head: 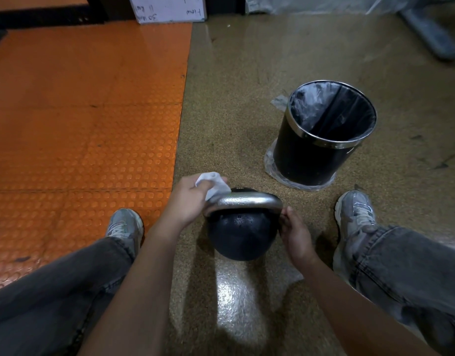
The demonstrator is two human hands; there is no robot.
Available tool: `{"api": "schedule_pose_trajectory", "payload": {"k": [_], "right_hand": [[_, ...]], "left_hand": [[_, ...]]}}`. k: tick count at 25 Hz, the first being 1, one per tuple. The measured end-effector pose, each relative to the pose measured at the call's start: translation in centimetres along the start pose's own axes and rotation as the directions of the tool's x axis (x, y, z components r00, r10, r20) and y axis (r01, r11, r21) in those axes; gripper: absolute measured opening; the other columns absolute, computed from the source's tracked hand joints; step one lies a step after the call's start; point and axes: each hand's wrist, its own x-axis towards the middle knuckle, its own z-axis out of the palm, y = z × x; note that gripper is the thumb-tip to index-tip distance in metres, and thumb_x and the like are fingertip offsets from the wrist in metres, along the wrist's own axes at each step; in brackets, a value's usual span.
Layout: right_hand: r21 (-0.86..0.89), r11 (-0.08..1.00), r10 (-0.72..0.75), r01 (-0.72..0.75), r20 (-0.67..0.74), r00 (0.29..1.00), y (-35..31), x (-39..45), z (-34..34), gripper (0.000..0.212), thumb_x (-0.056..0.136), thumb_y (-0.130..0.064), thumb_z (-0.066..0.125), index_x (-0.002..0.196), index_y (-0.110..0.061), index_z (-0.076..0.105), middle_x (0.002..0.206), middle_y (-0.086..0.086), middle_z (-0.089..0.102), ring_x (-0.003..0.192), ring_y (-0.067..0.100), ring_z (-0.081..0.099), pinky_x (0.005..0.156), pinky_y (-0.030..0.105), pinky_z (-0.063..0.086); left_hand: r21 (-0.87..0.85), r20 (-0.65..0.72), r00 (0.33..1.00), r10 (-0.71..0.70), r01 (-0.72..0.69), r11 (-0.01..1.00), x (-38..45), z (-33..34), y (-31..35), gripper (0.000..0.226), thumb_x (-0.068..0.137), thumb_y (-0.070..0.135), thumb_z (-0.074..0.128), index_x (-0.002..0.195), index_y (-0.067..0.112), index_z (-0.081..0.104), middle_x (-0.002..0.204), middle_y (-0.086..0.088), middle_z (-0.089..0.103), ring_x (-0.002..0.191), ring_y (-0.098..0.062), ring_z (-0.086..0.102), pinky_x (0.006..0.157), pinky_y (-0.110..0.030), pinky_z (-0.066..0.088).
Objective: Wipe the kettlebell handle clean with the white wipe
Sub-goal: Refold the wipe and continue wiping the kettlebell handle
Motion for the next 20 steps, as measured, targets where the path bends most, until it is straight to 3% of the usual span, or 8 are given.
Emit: {"api": "schedule_pose_trajectory", "payload": {"k": [4,7,13,16,18,20], "right_hand": [[-0.007,1.0,-0.007,0.007,0.007,1.0,-0.4,-0.3,0.3,0.031,0.109,-0.038,0.043,0.117,-0.02,0.066,0.122,0.0,0.074,0.126,0.018,0.062,0.107,0.038,0.044],[-0.011,1.0,-0.004,0.004,0.002,1.0,0.0,-0.1,0.1,0.035,0.108,-0.038,0.043,0.126,-0.016,0.064,0.128,0.005,0.071,0.128,0.02,0.061,0.112,0.041,0.043],[-0.011,1.0,0.009,-0.009,0.011,1.0,-0.6,-0.4,0.3,0.033,0.109,-0.037,0.041,0.123,-0.02,0.065,0.124,0.0,0.073,0.121,0.012,0.063,0.1,0.03,0.045],[-0.035,0.999,-0.009,0.009,-0.003,1.0,-0.3,-0.4,0.3,0.031,0.109,-0.039,0.042,0.119,-0.024,0.067,0.125,-0.002,0.072,0.123,0.012,0.061,0.101,0.032,0.043],[-0.027,1.0,0.012,-0.012,-0.001,1.0,-0.6,-0.5,0.5,0.034,0.109,-0.039,0.041,0.119,-0.021,0.068,0.121,-0.001,0.074,0.12,0.013,0.064,0.099,0.032,0.045],[-0.034,0.999,0.009,-0.009,0.001,1.0,-0.7,-0.4,0.4,0.036,0.109,-0.039,0.04,0.119,-0.019,0.068,0.117,-0.002,0.076,0.117,0.012,0.066,0.096,0.03,0.046]], "left_hand": [[0.222,-0.114,0.993,0.02,0.006,0.975,-0.7,-0.5,-0.3,0.018,0.097,0.02,0.055,0.095,0.025,0.072,0.082,0.019,0.068,0.077,0.002,0.061,0.063,-0.016,0.041],[0.327,-0.118,0.993,-0.024,0.062,0.943,-0.6,-0.1,-0.2,0.02,0.095,0.02,0.054,0.08,0.022,0.067,0.072,0.016,0.062,0.069,-0.009,0.057,0.057,-0.022,0.039],[0.309,-0.129,0.992,-0.012,0.051,0.95,-0.9,-0.5,-0.5,0.025,0.095,0.017,0.051,0.075,0.017,0.066,0.062,0.014,0.058,0.06,-0.003,0.051,0.054,-0.023,0.036],[0.319,-0.134,0.991,-0.011,0.054,0.946,-1.3,-0.2,-0.5,0.036,0.092,0.014,0.053,0.056,0.017,0.057,0.049,0.016,0.054,0.056,-0.007,0.05,0.05,-0.024,0.033],[0.27,-0.171,0.985,0.015,0.032,0.962,-1.8,0.3,0.2,0.031,0.092,0.01,0.053,0.062,0.005,0.057,0.058,0.015,0.064,0.065,-0.014,0.059,0.057,-0.029,0.038],[0.235,-0.211,0.976,0.063,-0.012,0.972,-2.3,0.4,0.0,0.025,0.093,0.007,0.052,0.071,-0.004,0.052,0.082,0.017,0.06,0.09,-0.006,0.057,0.069,-0.033,0.039]]}}
